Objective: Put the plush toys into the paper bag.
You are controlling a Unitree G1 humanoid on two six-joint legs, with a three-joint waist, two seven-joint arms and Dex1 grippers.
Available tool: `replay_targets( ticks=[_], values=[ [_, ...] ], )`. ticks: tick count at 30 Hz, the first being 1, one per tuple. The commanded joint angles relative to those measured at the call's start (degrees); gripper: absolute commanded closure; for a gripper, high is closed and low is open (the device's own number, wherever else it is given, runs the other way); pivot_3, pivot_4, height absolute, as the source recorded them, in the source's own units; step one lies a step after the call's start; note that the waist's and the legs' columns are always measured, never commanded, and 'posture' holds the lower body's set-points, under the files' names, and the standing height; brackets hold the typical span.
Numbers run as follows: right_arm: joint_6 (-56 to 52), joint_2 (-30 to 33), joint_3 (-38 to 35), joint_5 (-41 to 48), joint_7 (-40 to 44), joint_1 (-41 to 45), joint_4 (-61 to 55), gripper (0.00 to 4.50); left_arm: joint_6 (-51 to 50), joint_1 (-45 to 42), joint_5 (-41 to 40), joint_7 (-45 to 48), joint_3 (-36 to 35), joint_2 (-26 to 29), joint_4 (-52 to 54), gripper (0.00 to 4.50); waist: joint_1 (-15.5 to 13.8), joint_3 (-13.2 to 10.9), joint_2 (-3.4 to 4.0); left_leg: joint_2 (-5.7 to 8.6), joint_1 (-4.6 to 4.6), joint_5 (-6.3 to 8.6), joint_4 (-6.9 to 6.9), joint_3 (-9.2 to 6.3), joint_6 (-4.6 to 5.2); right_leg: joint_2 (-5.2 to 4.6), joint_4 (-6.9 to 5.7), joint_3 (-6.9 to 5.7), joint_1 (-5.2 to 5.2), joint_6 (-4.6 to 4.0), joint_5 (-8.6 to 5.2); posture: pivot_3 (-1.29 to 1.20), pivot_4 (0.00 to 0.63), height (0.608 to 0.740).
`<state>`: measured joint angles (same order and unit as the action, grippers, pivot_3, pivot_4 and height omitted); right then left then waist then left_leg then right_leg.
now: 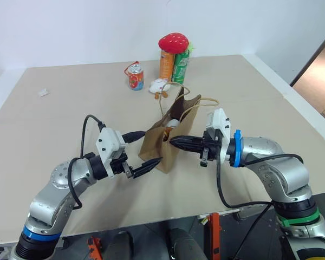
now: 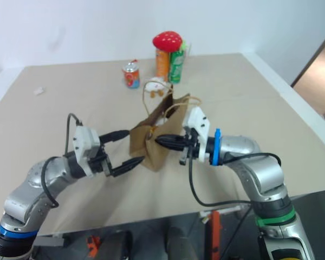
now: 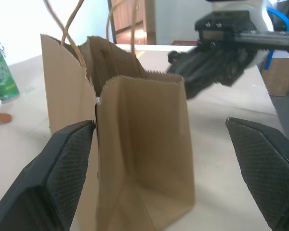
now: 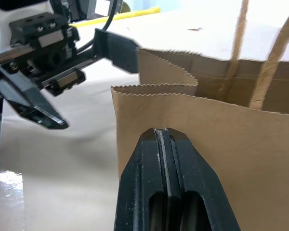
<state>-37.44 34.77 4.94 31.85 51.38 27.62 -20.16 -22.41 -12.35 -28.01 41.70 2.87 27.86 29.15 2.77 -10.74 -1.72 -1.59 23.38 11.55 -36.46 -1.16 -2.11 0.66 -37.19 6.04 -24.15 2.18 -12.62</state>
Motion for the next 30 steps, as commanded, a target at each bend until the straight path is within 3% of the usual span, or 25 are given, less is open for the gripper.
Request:
replay_targets(
  ticks=[1,16,30],
  values=[
    [1.5,-0.4,0.7,-0.7,0.1,0.8,-1.8,4.47,1.1,-1.4,0.5,-0.5,0.7,-0.8,0.5,0.00,0.0,0.0,0.00,0.00,-0.01,0.00,0.00,0.01,0.00,0.00,0.00,0.01,0.00,0.01,0.01,0.00,0.150,0.740],
    [2.5,-0.9,1.9,-2.8,0.1,0.7,-1.6,4.47,-2.9,-5.1,-0.1,-5.9,0.9,-5.5,-4.0,0.00,0.0,0.0,0.00,0.00,0.00,0.00,0.00,-0.02,0.00,0.01,0.00,0.00,0.01,0.07,0.05,0.00,0.150,0.740],
    [2.3,-0.7,2.3,-3.8,0.3,0.5,-1.7,4.47,-0.1,-6.9,0.4,-3.8,1.0,-6.8,-6.3,0.00,0.0,0.0,-0.01,0.00,0.00,0.00,0.00,-0.02,0.00,0.02,0.00,0.01,0.01,0.07,0.05,0.00,0.150,0.740]
  ],
)
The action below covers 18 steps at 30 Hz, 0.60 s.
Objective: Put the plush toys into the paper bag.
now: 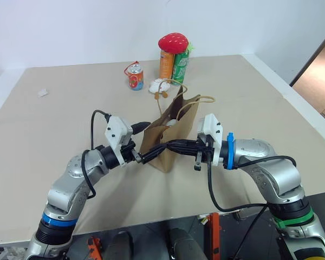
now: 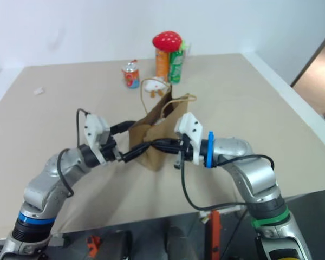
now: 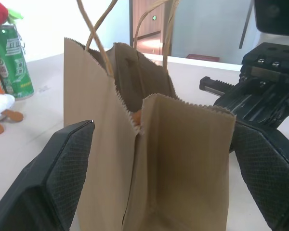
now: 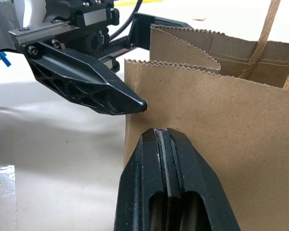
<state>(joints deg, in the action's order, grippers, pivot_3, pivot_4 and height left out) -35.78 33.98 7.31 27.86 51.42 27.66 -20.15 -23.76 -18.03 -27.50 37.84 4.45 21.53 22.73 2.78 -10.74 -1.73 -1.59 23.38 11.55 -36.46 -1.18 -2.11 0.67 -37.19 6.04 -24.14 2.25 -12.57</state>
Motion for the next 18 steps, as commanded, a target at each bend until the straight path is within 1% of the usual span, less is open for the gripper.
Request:
replay_targets(
  ticks=[1,4,6,7,8,9,10,12,18],
  values=[
    [0.6,0.1,-0.1,0.2,0.3,0.5,-1.7,4.47,1.1,-1.4,-0.3,-0.1,-0.7,-0.6,-0.2,0.00,0.0,0.0,0.00,0.00,0.00,0.00,0.00,0.00,0.00,0.00,0.00,0.00,0.00,0.00,0.00,0.00,0.150,0.740],
    [0.6,0.2,0.0,0.0,0.3,0.4,-1.8,4.50,1.3,-2.1,0.4,-0.4,-0.8,-0.9,-1.5,0.78,0.0,0.0,0.00,0.00,-0.01,0.00,0.00,0.00,0.00,0.00,0.00,0.00,0.00,0.00,0.00,0.00,0.150,0.740],
    [0.6,0.2,0.0,0.0,0.3,0.4,-1.8,4.50,1.5,-2.4,0.8,-0.7,-0.8,-1.0,-2.0,1.73,0.0,0.0,0.00,0.00,0.00,0.00,0.00,0.00,0.00,0.00,0.00,0.00,0.00,0.00,0.01,0.00,0.150,0.740],
    [0.6,0.2,0.0,0.0,0.4,0.3,-1.8,4.50,1.4,-2.5,0.9,-0.6,-0.6,-0.9,-2.2,2.11,0.0,0.0,0.00,0.00,0.00,0.00,0.00,-0.01,0.00,0.00,0.00,0.00,0.00,0.00,0.00,0.00,0.150,0.740],
    [0.7,0.3,0.0,-0.1,0.4,0.3,-1.8,4.50,1.2,-2.5,1.2,-0.5,-0.4,-0.7,-2.4,2.65,0.0,0.0,0.00,0.00,0.00,0.00,0.00,0.00,0.00,0.00,0.00,0.00,0.00,0.00,0.01,0.00,0.150,0.740],
    [0.7,0.3,0.0,-0.1,0.4,0.3,-1.8,4.50,1.2,-2.4,1.7,-0.4,-0.2,-0.5,-2.7,3.08,0.0,0.0,0.00,0.00,0.00,0.00,0.00,0.00,0.00,0.00,0.00,0.00,0.00,0.00,0.01,0.00,0.150,0.740],
    [0.7,0.4,0.0,-0.1,0.5,0.3,-1.8,4.50,1.3,-2.3,2.0,-0.3,0.0,-0.4,-2.9,3.71,0.0,0.0,0.00,0.01,0.00,0.00,0.00,0.01,0.00,0.00,0.00,0.01,0.00,0.01,0.01,0.00,0.150,0.740],
    [0.5,0.4,0.0,-0.1,0.5,0.2,-1.9,4.50,1.4,-2.2,2.5,-0.2,0.0,-0.2,-3.2,4.47,0.0,0.0,0.00,0.00,0.00,0.00,0.00,0.00,0.00,0.00,0.00,0.00,0.00,0.00,0.01,0.00,0.150,0.740],
    [0.4,0.5,-1.0,0.4,0.3,0.1,-1.8,4.50,2.8,-3.0,3.9,1.2,-0.3,0.9,-4.4,4.47,0.0,0.0,0.00,0.00,0.00,0.00,0.00,0.00,0.00,0.00,0.00,0.00,0.00,0.01,0.01,0.00,0.150,0.740]
  ],
)
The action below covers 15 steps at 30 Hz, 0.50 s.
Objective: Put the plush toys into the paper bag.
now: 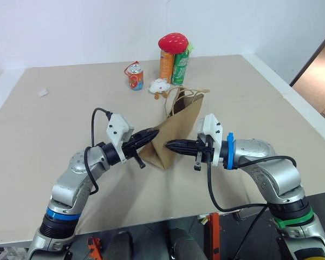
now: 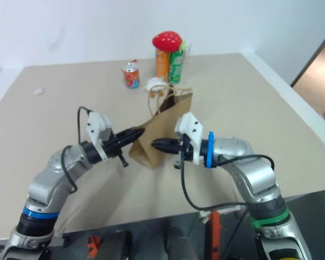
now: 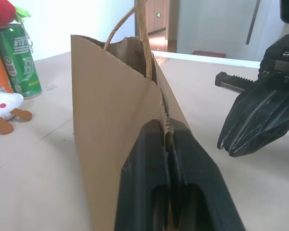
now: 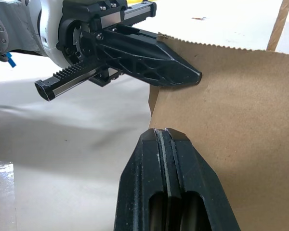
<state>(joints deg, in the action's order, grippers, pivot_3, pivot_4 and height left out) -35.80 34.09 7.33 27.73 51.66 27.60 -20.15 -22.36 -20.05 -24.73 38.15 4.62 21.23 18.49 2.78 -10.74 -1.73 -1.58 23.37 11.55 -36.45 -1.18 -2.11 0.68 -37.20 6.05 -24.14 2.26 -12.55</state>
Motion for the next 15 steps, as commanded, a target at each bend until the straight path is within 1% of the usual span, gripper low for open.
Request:
replay_targets(
  ticks=[1,2,4,5,6,7,9,12,13,15],
  values=[
    [-0.1,0.5,-2.2,1.4,0.0,0.3,-1.4,4.50,2.0,-1.1,1.4,1.4,-0.5,1.7,-0.5,4.47,0.0,0.0,0.00,0.00,0.00,0.00,0.00,0.00,0.00,0.00,0.00,0.00,0.00,0.00,0.00,0.00,0.150,0.740],
    [-0.4,0.9,-3.4,2.2,0.3,0.5,-1.1,4.50,2.6,-1.2,1.7,2.1,-0.6,2.3,-0.8,4.47,0.0,0.0,0.00,0.00,0.00,0.00,0.00,0.00,0.00,0.00,0.00,0.00,0.00,0.00,0.00,0.00,0.150,0.740],
    [1.2,2.8,-7.4,4.3,3.0,0.6,-0.1,3.85,4.7,-1.8,1.7,4.7,-1.6,4.0,-1.8,4.50,0.0,0.0,0.00,0.00,0.00,0.00,0.00,0.00,0.00,0.00,0.00,0.00,0.00,0.00,0.00,0.00,0.150,0.740],
    [2.6,4.5,-8.9,4.8,5.5,0.2,0.2,3.66,5.8,-2.3,1.6,6.1,-2.2,4.9,-2.3,4.50,0.0,0.0,0.00,0.01,0.01,0.00,0.00,0.00,0.00,0.00,0.00,0.00,0.00,0.00,0.00,0.00,0.150,0.740],
    [3.8,6.0,-10.1,5.2,7.5,-0.2,0.4,3.11,6.7,-2.7,1.3,7.4,-2.6,5.8,-2.9,4.50,0.0,0.0,0.00,0.02,0.01,0.00,0.00,0.01,0.00,-0.01,0.00,0.00,0.00,0.00,0.00,0.00,0.150,0.740],
    [4.7,7.7,-11.3,5.8,9.9,-0.9,0.9,2.71,7.5,-3.2,1.1,8.8,-3.0,6.8,-3.6,4.50,0.0,0.0,0.00,0.02,0.03,0.00,0.00,0.01,0.00,-0.02,0.01,0.00,0.00,0.00,0.00,0.00,0.150,0.740],
    [6.6,10.9,-13.3,6.3,13.9,-2.3,2.8,1.72,8.4,-3.9,0.1,11.7,-3.7,8.6,-4.7,4.50,0.0,0.0,-0.01,0.02,0.02,0.00,0.01,0.01,0.00,-0.02,0.02,0.00,0.00,-0.02,-0.02,0.00,0.150,0.740],
    [10.0,14.7,-15.8,6.0,19.0,-3.8,7.4,0.35,8.9,-4.1,-2.0,16.6,-5.0,11.1,-5.6,4.50,0.0,0.0,-0.01,0.01,0.01,0.01,0.03,0.01,0.01,-0.01,0.02,-0.01,0.00,-0.05,-0.04,0.00,0.150,0.740],
    [10.8,15.5,-16.3,6.0,20.0,-3.8,8.7,0.09,8.8,-4.1,-2.8,18.1,-5.4,11.9,-5.7,4.50,0.1,0.0,-0.01,0.01,0.00,0.01,0.03,0.03,0.01,-0.01,0.02,0.00,-0.01,-0.05,-0.03,0.00,0.150,0.740],
    [12.2,16.7,-17.0,5.9,21.7,-3.2,11.2,0.09,8.7,-3.7,-4.1,21.2,-6.3,13.8,-5.9,4.50,0.2,0.0,0.00,-0.01,0.00,0.01,0.02,0.08,0.01,-0.01,0.01,0.03,-0.03,-0.05,-0.03,0.00,0.150,0.740]
  ],
)
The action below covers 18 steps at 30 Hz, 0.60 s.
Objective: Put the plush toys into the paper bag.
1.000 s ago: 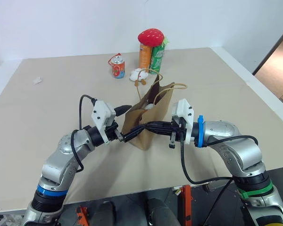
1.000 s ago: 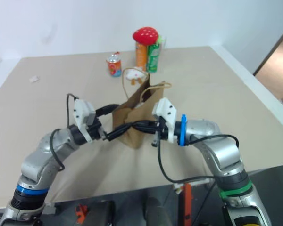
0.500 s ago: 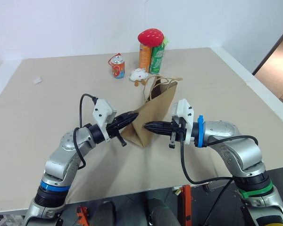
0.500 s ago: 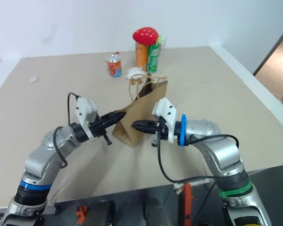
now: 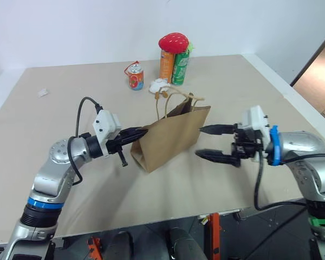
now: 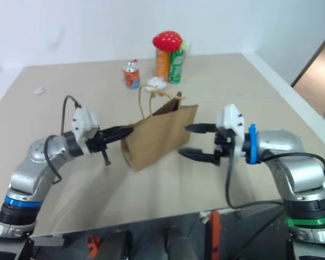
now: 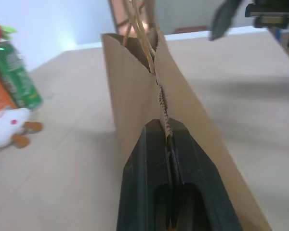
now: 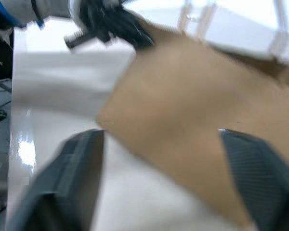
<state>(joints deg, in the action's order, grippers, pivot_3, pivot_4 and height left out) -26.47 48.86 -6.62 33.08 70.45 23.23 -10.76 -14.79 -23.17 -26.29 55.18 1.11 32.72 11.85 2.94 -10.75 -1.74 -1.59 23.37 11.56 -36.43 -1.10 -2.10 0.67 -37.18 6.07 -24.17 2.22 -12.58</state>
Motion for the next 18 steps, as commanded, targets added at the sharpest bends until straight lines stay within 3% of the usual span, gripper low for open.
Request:
replay_targets(
  ticks=[1,11,18],
  values=[
    [3.1,2.5,-3.3,0.7,3.5,1.5,2.7,0.09,0.8,-0.4,-3.4,5.4,-3.3,3.1,0.7,4.50,0.0,0.0,0.00,-0.01,-0.01,0.00,0.00,0.00,0.00,0.00,-0.01,0.00,0.00,0.00,0.00,0.00,0.150,0.740],
    [2.8,3.7,-3.5,1.2,4.6,4.6,4.2,0.09,-3.3,1.3,-10.6,10.8,-5.9,7.4,7.7,4.50,-0.1,0.0,-0.01,-0.02,0.05,0.00,0.00,-0.01,-0.01,-0.01,-0.01,0.00,-0.02,0.02,-0.02,0.00,0.150,0.740],
    [1.9,3.8,-3.2,1.8,4.6,3.9,3.1,0.09,1.2,4.9,-5.7,13.9,-4.1,9.4,5.3,4.50,-0.1,0.0,0.00,-0.04,0.00,0.00,-0.02,0.00,0.01,0.02,-0.02,-0.02,-0.03,-0.14,-0.09,0.00,0.150,0.740]
  ],
)
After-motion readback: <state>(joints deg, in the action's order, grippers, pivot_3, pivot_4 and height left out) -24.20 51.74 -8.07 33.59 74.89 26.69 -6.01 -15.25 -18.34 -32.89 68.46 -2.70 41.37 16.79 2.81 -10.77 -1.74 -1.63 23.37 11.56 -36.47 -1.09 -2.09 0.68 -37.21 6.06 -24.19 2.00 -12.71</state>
